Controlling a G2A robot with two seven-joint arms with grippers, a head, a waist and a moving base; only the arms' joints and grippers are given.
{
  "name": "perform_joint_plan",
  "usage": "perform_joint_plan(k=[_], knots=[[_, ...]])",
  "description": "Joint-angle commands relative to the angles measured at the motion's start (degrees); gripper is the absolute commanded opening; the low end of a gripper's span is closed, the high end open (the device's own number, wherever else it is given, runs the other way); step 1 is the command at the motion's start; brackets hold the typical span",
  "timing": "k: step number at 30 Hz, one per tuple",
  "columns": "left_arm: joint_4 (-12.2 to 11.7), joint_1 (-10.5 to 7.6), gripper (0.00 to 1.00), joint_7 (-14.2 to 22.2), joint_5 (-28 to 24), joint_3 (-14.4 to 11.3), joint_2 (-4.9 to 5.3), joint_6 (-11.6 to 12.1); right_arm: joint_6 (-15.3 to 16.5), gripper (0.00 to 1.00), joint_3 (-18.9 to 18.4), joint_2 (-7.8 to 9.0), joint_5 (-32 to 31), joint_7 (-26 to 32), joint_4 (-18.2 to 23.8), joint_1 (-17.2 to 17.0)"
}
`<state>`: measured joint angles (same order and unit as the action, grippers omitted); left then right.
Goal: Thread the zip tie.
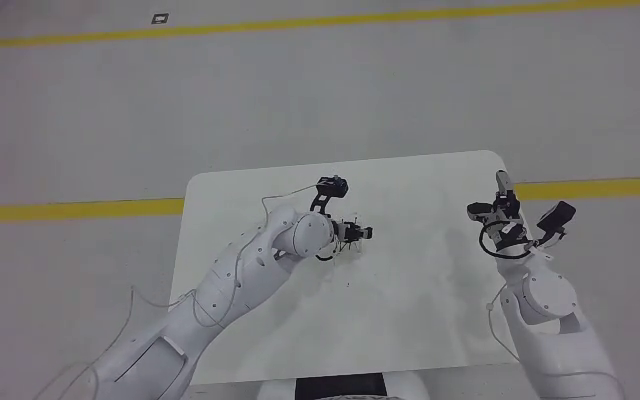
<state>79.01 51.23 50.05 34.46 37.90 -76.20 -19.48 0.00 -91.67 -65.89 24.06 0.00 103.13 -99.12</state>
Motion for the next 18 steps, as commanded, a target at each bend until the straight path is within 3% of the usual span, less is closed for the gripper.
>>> perform_joint_plan(k=[1, 5, 9, 14, 18], knots=[[0.0, 0.0, 1.0, 0.0, 0.0, 0.0, 0.0, 0.0, 0.0, 1.0, 0.0, 0.0, 0.0, 0.0, 0.0, 0.0], [0.3, 0.73, 1.0, -1.1, 0.0, -0.1, 0.03, 0.3, 0.0, 1.0, 0.0, 0.0, 0.0, 0.0, 0.0, 0.0], [1.4, 0.96, 1.0, 1.5, 2.3, 0.0, 0.07, 0.0, 0.0, 1.0, 0.0, 0.0, 0.0, 0.0, 0.0, 0.0], [2.2, 1.51, 1.0, 8.2, 6.6, 1.8, -0.65, 0.0, 0.0, 1.0, 0.0, 0.0, 0.0, 0.0, 0.0, 0.0], [2.8, 2.55, 1.0, 14.0, 12.2, 4.9, -2.14, 0.0, 0.0, 1.0, 0.0, 0.0, 0.0, 0.0, 0.0, 0.0]])
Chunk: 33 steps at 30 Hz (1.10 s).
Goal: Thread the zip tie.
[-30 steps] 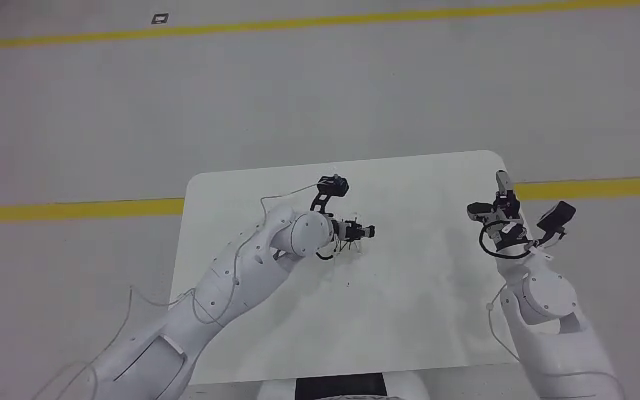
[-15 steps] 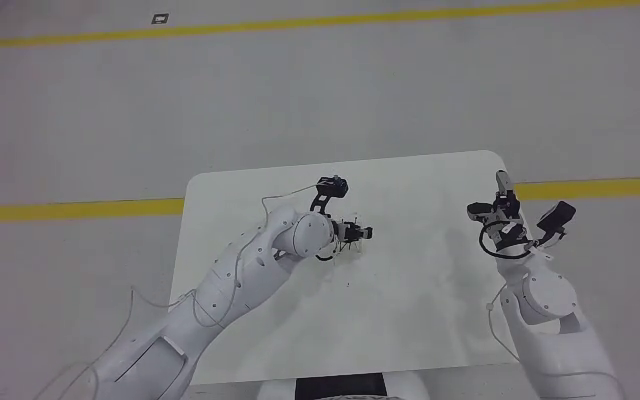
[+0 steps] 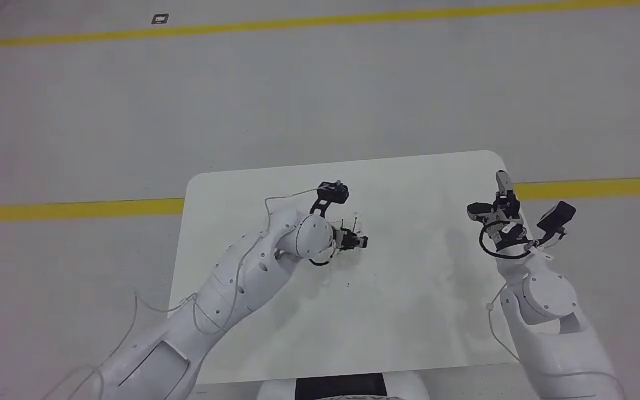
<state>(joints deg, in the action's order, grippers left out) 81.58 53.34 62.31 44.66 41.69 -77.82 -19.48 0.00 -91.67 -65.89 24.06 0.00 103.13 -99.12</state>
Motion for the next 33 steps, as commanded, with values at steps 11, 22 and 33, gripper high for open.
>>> perform_joint_plan(k=[11, 22, 33], knots=[[1.7, 2.61, 1.0, 4.9, 7.2, 4.6, -2.57, 0.0, 0.0, 1.0, 0.0, 0.0, 0.0, 0.0, 0.0, 0.0], [-1.4, 3.01, 1.0, 0.5, 3.5, 5.0, -2.46, 6.5, 0.0, 1.0, 0.0, 0.0, 0.0, 0.0, 0.0, 0.0], [1.5, 4.44, 1.0, -2.0, 6.4, 4.4, -2.2, 3.7, 0.0, 1.0, 0.0, 0.0, 0.0, 0.0, 0.0, 0.0]])
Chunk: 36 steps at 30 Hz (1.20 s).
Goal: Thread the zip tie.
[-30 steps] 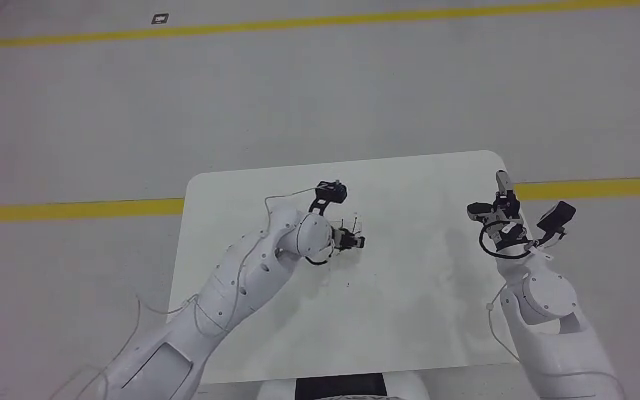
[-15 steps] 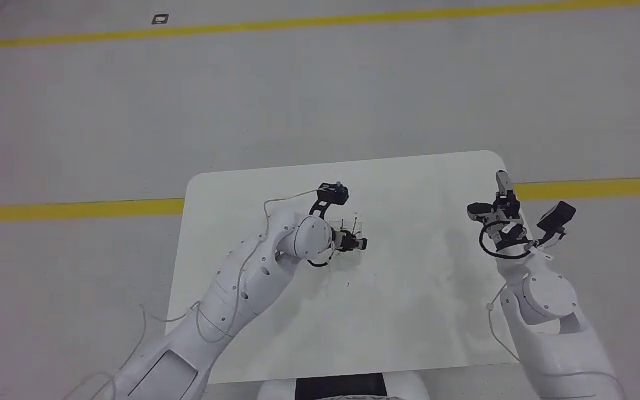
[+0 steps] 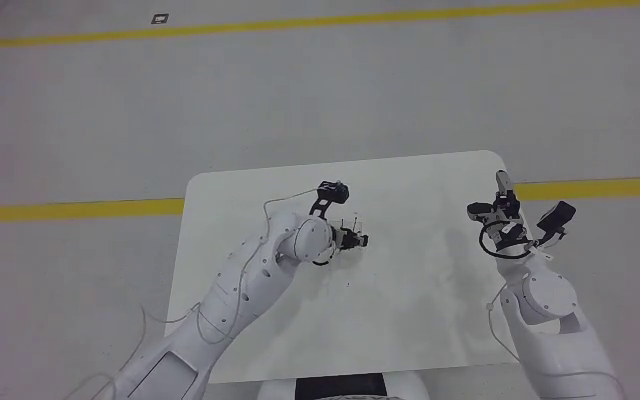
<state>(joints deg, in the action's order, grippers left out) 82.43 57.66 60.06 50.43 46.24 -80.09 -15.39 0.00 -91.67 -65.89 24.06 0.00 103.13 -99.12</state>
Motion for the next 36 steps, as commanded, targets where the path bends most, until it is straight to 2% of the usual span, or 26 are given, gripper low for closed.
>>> perform_joint_plan(k=[1, 4, 6, 7, 8, 10, 15, 20, 24, 32, 36], knots=[[1.3, 0.25, 1.0, 0.5, 1.2, -0.3, 0.13, -1.1, 0.0, 1.0, 0.0, 0.0, 0.0, 0.0, 0.0, 0.0], [2.2, 0.18, 1.0, 1.4, 3.2, -0.8, 0.22, -2.8, 0.0, 1.0, 0.0, 0.0, 0.0, 0.0, 0.0, 0.0], [2.7, 0.06, 0.76, 1.9, 4.1, -1.2, 0.2, -3.9, 0.0, 1.0, 0.0, 0.0, 0.0, 0.0, 0.0, 0.0], [2.7, -0.01, 0.58, 2.2, 4.5, -1.4, 0.19, -4.1, 0.0, 1.0, 0.0, 0.0, 0.0, 0.0, 0.0, 0.0], [2.7, -0.1, 0.49, 2.4, 4.8, -1.4, 0.15, -4.1, 0.0, 1.0, 0.0, 0.0, 0.0, 0.0, 0.0, 0.0], [2.5, -0.11, 0.42, 2.8, 5.2, -1.3, 0.06, -4.1, 0.0, 1.0, 0.0, 0.0, 0.0, 0.0, 0.0, 0.0], [1.7, -0.2, 0.32, 3.3, 5.8, -0.8, -0.41, -4.1, 0.0, 1.0, 0.0, 0.0, 0.0, 0.0, 0.0, 0.0], [0.7, -0.34, 0.17, 3.4, 6.4, -0.5, -0.99, -4.1, 0.0, 1.0, 0.0, 0.0, 0.0, 0.0, 0.0, 0.0], [-0.6, -0.74, 0.16, 3.1, 6.6, -0.4, -1.53, -4.1, 0.0, 1.0, 0.0, 0.0, 0.0, 0.0, 0.0, 0.0], [-5.0, -2.31, 0.15, 2.0, 5.9, -1.0, -2.77, -4.1, 0.0, 1.0, 0.0, 0.0, 0.0, 0.0, 0.0, 0.0], [-7.1, -3.21, 0.11, 1.2, 5.0, -1.4, -3.31, -4.1, 0.0, 1.0, 0.0, 0.0, 0.0, 0.0, 0.0, 0.0]])
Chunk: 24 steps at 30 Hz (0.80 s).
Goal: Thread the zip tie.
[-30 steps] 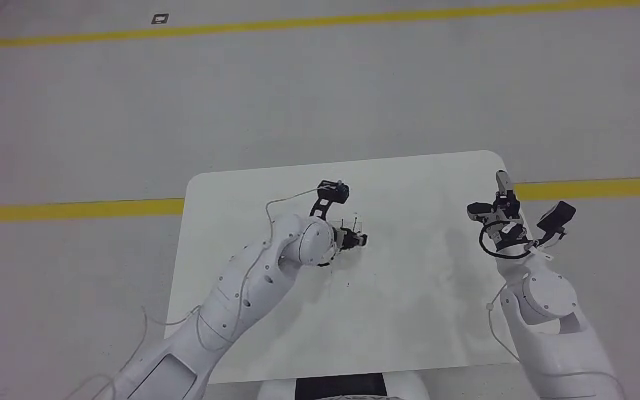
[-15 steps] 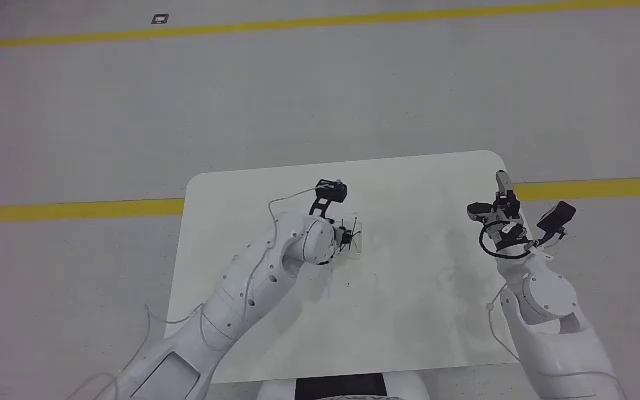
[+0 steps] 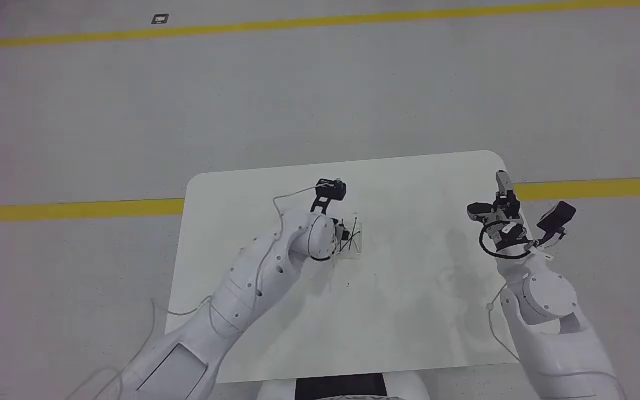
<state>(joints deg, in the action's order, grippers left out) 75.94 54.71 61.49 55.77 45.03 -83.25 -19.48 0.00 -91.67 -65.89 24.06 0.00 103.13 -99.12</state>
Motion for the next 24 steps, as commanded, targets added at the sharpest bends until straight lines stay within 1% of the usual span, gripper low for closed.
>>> perform_joint_plan(k=[1, 5, 8, 14, 19, 24], knots=[[-1.1, -0.49, 0.09, -0.4, -0.6, -0.3, -0.28, 0.0, 0.0, 1.0, 0.0, 0.0, 0.0, 0.0, 0.0, 0.0], [-3.2, -1.46, 0.04, -1.1, -1.5, -1.1, -0.79, 0.0, 0.0, 1.0, 0.0, 0.0, 0.0, 0.0, 0.0, 0.0], [-4.7, -2.15, 0.05, -1.2, -1.9, -1.6, -1.17, 0.0, 0.0, 1.0, 0.0, 0.0, 0.0, 0.0, 0.0, 0.0], [-6.6, -2.93, 0.13, -1.6, -2.4, -2.2, -1.78, 0.0, 0.0, 1.0, 0.0, 0.0, 0.0, 0.0, 0.0, 0.0], [-7.1, -3.14, 0.18, -1.9, -2.7, -2.2, -2.06, 0.0, 0.0, 1.0, 0.0, 0.0, 0.0, 0.0, 0.0, 0.0], [-7.9, -3.36, 0.21, -2.1, -3.2, -2.5, -2.25, 0.0, 0.0, 1.0, 0.0, 0.0, 0.0, 0.0, 0.0, 0.0]])
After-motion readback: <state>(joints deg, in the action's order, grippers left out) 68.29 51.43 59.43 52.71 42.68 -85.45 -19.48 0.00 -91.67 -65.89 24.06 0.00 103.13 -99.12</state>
